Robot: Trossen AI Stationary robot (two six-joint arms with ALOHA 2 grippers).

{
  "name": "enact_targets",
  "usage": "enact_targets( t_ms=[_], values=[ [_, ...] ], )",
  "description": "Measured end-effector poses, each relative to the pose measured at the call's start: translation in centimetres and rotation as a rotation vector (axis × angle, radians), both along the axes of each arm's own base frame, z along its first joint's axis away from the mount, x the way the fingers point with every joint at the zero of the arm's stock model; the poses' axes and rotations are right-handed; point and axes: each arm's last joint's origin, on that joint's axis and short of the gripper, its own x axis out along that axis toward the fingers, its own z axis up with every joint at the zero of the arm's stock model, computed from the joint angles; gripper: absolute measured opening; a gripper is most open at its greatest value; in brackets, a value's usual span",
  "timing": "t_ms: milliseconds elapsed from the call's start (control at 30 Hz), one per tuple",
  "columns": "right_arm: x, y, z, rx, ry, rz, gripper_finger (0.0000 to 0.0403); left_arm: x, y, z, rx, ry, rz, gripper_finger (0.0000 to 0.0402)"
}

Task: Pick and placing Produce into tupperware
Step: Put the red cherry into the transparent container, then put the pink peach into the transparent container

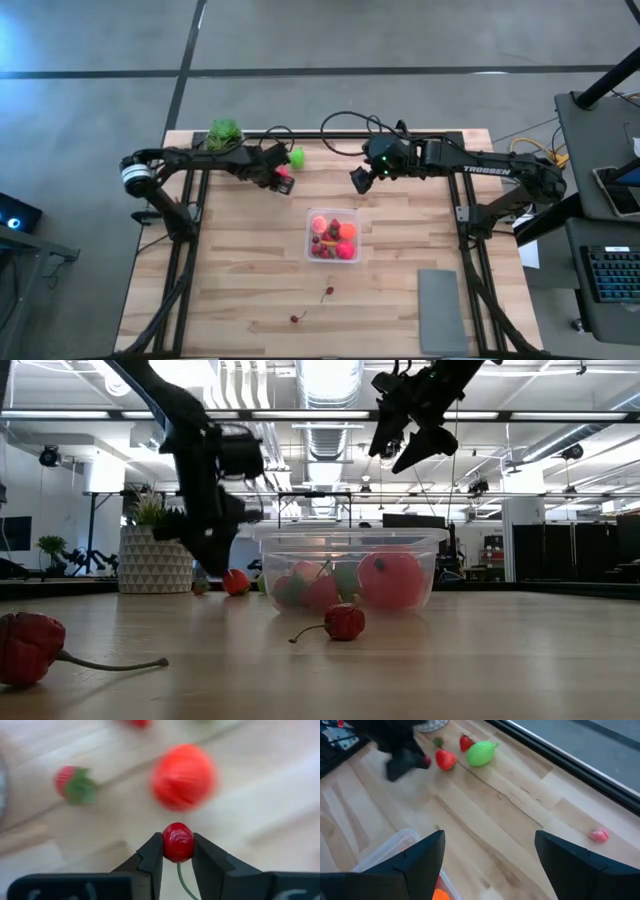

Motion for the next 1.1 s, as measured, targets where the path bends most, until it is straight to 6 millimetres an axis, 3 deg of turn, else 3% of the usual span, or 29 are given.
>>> enact_targets(
  t_ms=[100, 233, 367, 467, 667, 867, 1100],
  values=[
    [-0.3, -0.3, -0.1, 0.018, 0.015, -0.019, 0.0301, 0.7, -1.5, 2.1, -0.051, -0.104, -0.105, 0.0069],
    [-0.7, -0.8, -0.2, 0.03, 0.041, -0.037, 0.0296, 2.5, -4.8, 5.2, -0.174, -0.397, -0.374, 0.0068],
    [-0.8, -1.0, -0.2, 0.058, 0.04, -0.009, 0.0295, 4.3, -8.1, 7.1, -0.192, -0.607, -0.507, 0.0068],
    [-1.1, -0.9, -0.3, 0.065, 0.063, -0.006, 0.0297, 5.4, -9.7, 6.7, -0.214, -0.641, -0.509, 0.0068],
    [-2.3, -0.5, 0.1, 0.058, 0.116, 0.02, 0.0293, 6.9, -11.5, 4.2, -0.217, -0.547, -0.387, 0.0081],
    [-4.2, 0.0, 1.6, 0.045, 0.098, 0.018, 0.0291, 7.2, -11.8, 3.2, -0.265, -0.53, -0.237, 0.0152],
    [-6.1, 0.5, 3.0, 0.014, 0.069, 0.018, 0.0297, 7.1, -11.4, 3.8, -0.279, -0.557, -0.177, 0.0218]
  ],
)
